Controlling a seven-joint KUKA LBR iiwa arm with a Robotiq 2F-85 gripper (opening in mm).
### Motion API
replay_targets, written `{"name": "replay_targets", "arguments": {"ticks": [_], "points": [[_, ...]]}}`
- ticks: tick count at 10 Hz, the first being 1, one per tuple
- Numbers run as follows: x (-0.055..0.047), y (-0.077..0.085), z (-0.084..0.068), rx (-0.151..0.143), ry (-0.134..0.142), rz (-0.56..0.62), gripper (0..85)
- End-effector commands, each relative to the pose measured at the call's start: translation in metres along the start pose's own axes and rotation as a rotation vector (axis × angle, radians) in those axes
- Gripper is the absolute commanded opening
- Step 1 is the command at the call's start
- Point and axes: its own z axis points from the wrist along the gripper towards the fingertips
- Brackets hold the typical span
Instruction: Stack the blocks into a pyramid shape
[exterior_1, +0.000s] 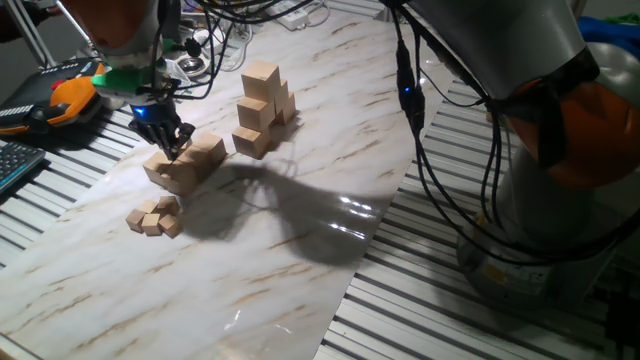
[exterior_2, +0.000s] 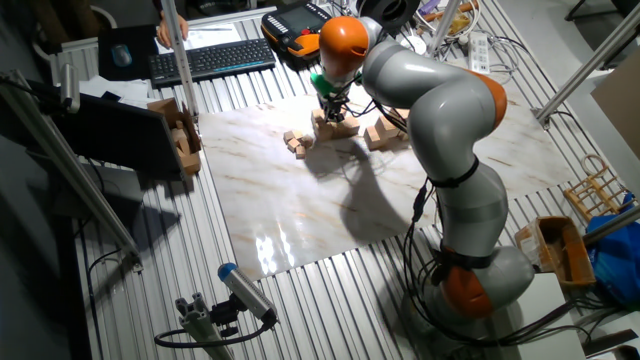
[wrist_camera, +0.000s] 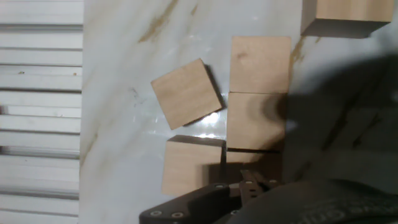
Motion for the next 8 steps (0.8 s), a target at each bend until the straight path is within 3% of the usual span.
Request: {"name": "replay_targets", "arguments": {"ticks": [1, 2, 3, 6, 8], "points": [[0.0, 0.0, 0.0, -0.004, -0.022, 0.021, 0.0], [0.0, 0.0, 0.0, -0.008, -0.032, 0.048, 0.0], [-0.001, 0.001, 0.0, -0.014, 0.0, 0.07, 0.0], [-0.024, 0.009, -0.005, -0.023, 0.039, 0.074, 0.0], [-0.026, 0.015, 0.003, -0.035, 0.019, 0.096, 0.0]]}}
